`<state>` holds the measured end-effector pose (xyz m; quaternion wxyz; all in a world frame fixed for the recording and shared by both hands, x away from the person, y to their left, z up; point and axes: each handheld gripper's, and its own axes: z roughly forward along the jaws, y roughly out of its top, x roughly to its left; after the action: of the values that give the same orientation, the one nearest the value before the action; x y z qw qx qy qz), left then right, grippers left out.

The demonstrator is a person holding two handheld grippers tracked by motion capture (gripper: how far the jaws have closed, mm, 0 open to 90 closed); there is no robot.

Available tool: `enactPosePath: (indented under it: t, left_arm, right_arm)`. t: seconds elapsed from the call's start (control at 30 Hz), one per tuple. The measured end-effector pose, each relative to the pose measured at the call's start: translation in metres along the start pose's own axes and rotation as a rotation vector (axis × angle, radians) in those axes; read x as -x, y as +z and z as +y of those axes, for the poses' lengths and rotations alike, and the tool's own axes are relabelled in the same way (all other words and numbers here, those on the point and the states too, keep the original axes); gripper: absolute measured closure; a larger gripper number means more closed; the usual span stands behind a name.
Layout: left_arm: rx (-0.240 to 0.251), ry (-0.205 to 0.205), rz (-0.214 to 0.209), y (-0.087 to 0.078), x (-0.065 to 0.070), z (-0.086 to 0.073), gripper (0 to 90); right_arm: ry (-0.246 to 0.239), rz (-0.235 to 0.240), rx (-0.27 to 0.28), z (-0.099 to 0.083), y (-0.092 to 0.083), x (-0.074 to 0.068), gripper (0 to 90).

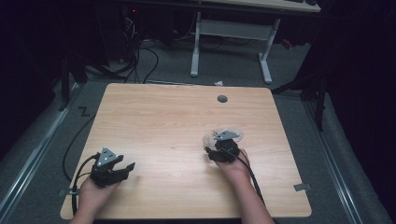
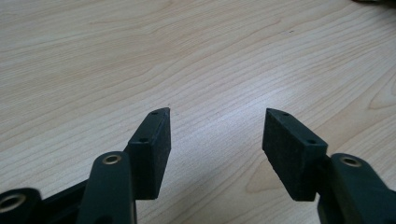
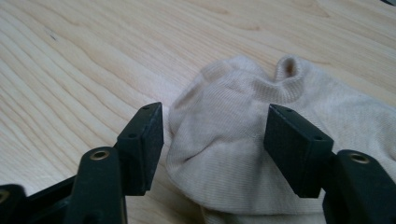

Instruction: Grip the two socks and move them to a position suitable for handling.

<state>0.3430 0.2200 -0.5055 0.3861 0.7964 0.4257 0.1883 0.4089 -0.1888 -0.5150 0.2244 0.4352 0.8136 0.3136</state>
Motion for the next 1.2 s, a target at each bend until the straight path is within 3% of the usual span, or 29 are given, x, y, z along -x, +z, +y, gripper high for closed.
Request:
enactPosePath:
  t: [0.13,0.37,0.5,0.53,0.8,1.2]
  left_arm:
    - [0.002,-0.016,-0.013,0.001,-0.001,-0.001,42.5]
    - [-0.011,-0.011,-0.023,0.005,-0.003,-0.001,42.4]
    - [-0.004,-0.009,-0.022,0.004,-0.002,0.001,42.5]
    - [-0.003,-0.006,-0.019,0.004,-0.001,0.001,42.5]
    - [-0.002,0.02,-0.019,0.001,0.003,0.001,42.7]
    - [0.026,-0.007,-0.038,0.004,0.001,0.008,42.8]
  right_arm:
    - [-0.013,-0.021,-0.024,-0.001,0.003,-0.001,40.1]
    - [0.008,-0.021,-0.006,-0.001,-0.006,0.004,63.2]
    - [0.042,0.025,0.026,-0.002,-0.014,0.01,73.0]
    - [0.057,0.056,0.044,-0.002,-0.019,0.013,75.8]
    - [0.108,0.089,0.108,-0.002,-0.036,0.022,81.6]
    - [0.139,0.109,0.157,-0.007,-0.051,0.029,82.3]
